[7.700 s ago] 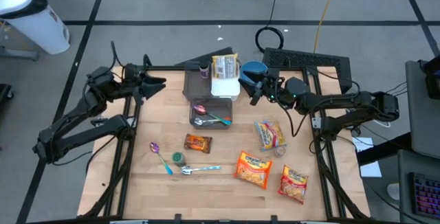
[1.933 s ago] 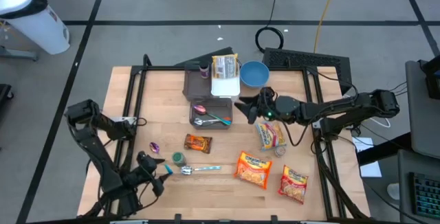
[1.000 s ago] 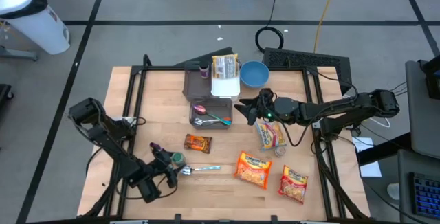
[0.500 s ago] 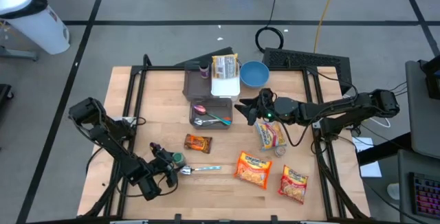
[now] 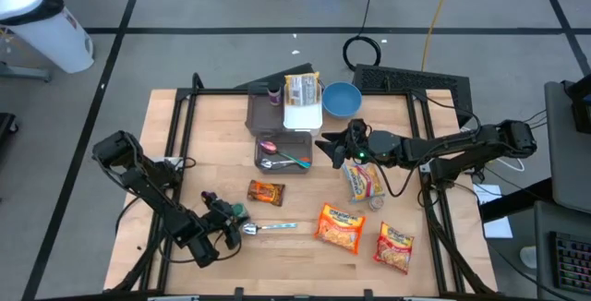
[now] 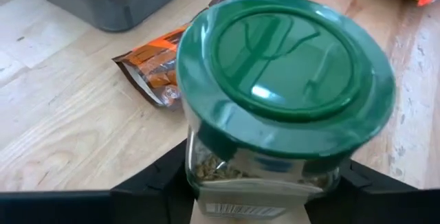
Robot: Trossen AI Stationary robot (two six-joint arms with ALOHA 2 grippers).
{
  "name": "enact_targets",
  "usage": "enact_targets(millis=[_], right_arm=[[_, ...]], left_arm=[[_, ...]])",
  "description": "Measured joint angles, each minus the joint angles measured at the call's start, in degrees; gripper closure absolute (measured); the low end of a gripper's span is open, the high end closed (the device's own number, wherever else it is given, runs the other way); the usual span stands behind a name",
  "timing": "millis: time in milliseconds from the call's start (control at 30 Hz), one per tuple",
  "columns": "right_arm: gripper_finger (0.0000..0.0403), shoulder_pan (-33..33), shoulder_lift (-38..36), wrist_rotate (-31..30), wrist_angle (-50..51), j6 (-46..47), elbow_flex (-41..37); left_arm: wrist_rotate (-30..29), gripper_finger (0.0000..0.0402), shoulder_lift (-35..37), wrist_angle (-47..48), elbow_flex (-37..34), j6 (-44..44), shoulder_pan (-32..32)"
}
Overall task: Pick & Place Food Item
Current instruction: Put the green seasoning bottle into the top black bin
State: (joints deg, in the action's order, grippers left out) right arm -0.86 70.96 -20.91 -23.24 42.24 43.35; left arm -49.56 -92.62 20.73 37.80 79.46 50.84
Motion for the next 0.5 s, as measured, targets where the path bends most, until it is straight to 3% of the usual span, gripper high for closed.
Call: enact_targets(millis=[200,367,500], right_arm=[[0.0149,0.0,0.0,-0.02,0.02,0.11,0.0],[0.0149,0.0,0.0,0.0,0.02,-0.02,0.0],[0.0149,0.0,0.0,0.19,-0.01,-0.85,0.0]], left_arm=[[0.14,0.0193,0.0,-0.02,0.0,0.06,-0.16],[2.05,0.0163,0.05,-0.91,0.0,0.43,-0.21],[5.13,0.0181,2.33,-1.36,0.0,0.2,-0.47]])
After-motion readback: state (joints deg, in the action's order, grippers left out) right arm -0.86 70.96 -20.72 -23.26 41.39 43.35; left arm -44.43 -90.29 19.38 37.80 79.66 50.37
